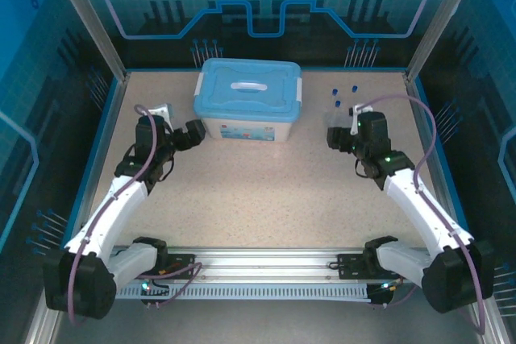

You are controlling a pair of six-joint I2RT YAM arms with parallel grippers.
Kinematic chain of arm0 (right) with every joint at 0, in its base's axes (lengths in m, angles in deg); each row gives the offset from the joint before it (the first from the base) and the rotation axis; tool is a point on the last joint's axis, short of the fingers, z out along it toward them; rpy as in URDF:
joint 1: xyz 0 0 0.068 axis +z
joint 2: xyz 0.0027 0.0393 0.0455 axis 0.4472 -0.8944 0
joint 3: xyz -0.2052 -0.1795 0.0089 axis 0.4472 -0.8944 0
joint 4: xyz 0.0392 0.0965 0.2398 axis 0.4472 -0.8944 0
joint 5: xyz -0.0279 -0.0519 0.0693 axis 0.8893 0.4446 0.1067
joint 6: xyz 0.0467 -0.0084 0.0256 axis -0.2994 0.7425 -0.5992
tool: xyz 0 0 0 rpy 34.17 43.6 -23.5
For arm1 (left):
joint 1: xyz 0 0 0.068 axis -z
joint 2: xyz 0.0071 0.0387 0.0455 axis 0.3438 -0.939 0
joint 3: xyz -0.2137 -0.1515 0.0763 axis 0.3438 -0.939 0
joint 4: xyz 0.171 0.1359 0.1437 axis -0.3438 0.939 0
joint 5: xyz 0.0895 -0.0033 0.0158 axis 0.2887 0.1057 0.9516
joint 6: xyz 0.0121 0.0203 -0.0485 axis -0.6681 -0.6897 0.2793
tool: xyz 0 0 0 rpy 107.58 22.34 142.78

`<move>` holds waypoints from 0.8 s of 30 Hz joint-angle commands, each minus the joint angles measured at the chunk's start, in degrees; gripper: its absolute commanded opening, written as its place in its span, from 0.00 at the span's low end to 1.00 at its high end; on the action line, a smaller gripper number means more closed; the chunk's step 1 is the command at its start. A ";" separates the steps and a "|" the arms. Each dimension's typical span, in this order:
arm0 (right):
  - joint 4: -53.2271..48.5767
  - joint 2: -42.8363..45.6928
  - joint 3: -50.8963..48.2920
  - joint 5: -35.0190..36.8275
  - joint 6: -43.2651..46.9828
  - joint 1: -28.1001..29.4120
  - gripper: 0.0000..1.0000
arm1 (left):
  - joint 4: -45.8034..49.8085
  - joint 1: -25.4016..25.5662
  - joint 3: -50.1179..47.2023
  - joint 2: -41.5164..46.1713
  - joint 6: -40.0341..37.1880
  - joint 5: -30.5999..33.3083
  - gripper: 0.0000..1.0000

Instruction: Organize the chemistry lab equipment

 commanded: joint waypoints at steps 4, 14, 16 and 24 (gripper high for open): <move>19.35 4.34 -13.53 8.18 5.38 0.64 0.81 | -11.52 0.46 -7.98 -0.63 -8.00 5.65 0.99; 37.59 -0.74 -22.10 11.57 12.36 1.04 1.00 | -30.77 0.38 -13.73 -12.30 -17.59 11.14 0.99; 41.24 -3.30 -22.86 11.07 12.77 0.96 1.00 | -33.60 0.01 -13.79 -15.37 -18.01 11.02 0.99; 50.10 -11.78 -23.70 7.20 14.15 -1.69 1.00 | -41.22 -3.71 -13.93 -22.17 -20.26 3.03 0.99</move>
